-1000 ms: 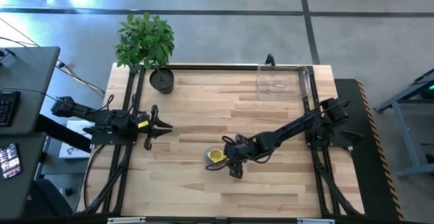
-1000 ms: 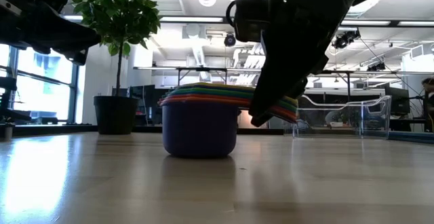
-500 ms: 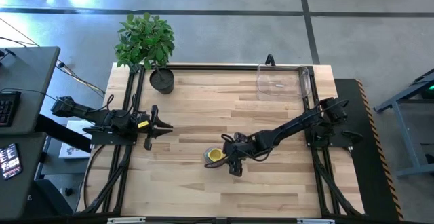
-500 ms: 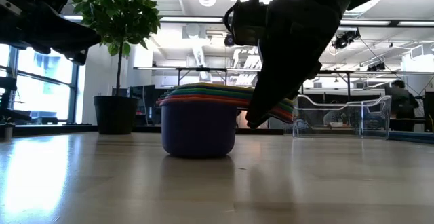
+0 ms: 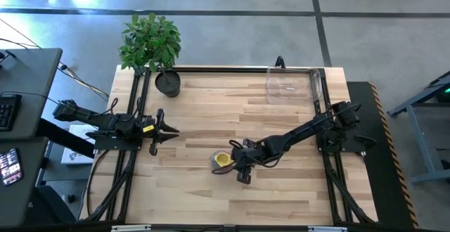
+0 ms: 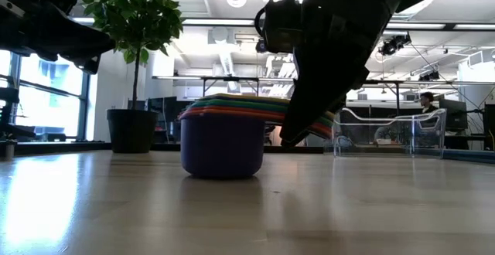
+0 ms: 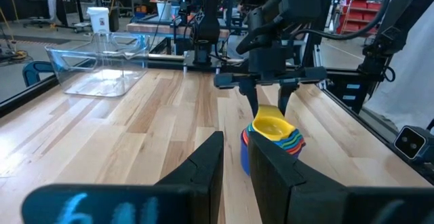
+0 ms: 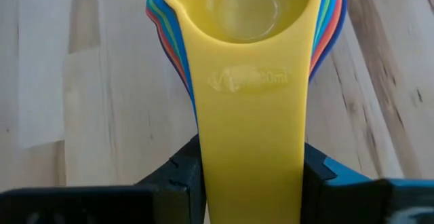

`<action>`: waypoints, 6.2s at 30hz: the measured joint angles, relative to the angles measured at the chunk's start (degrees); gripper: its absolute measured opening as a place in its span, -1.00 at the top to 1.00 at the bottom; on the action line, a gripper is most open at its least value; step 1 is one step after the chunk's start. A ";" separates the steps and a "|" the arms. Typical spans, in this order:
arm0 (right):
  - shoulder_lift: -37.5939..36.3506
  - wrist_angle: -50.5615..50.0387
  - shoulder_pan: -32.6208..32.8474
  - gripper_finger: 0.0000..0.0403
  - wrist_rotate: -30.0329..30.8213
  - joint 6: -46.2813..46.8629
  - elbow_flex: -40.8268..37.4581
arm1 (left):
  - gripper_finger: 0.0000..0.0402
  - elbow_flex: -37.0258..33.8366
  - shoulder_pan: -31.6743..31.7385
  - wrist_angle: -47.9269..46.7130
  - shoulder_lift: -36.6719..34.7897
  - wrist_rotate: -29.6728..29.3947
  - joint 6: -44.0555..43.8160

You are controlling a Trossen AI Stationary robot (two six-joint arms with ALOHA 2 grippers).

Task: Nest measuring cups in basket
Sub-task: Put the nested measuring cups into the transparent bin, then return to Home Position

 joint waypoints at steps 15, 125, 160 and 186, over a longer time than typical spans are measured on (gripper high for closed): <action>0.00 -0.49 0.02 0.40 2.20 4.48 0.00 | 0.70 0.00 0.00 0.00 0.00 0.01 0.00; -29.24 -25.99 -75.03 0.40 -13.95 -38.14 -18.58 | 0.70 0.00 0.00 0.02 0.00 -0.01 0.00; -45.61 -13.64 -69.32 -0.27 -22.36 -27.96 -18.58 | 0.70 0.00 0.00 0.02 0.00 0.01 0.00; -59.73 58.26 -43.27 -0.27 -9.69 -10.95 -60.48 | 0.70 0.00 0.00 0.02 0.00 0.02 0.00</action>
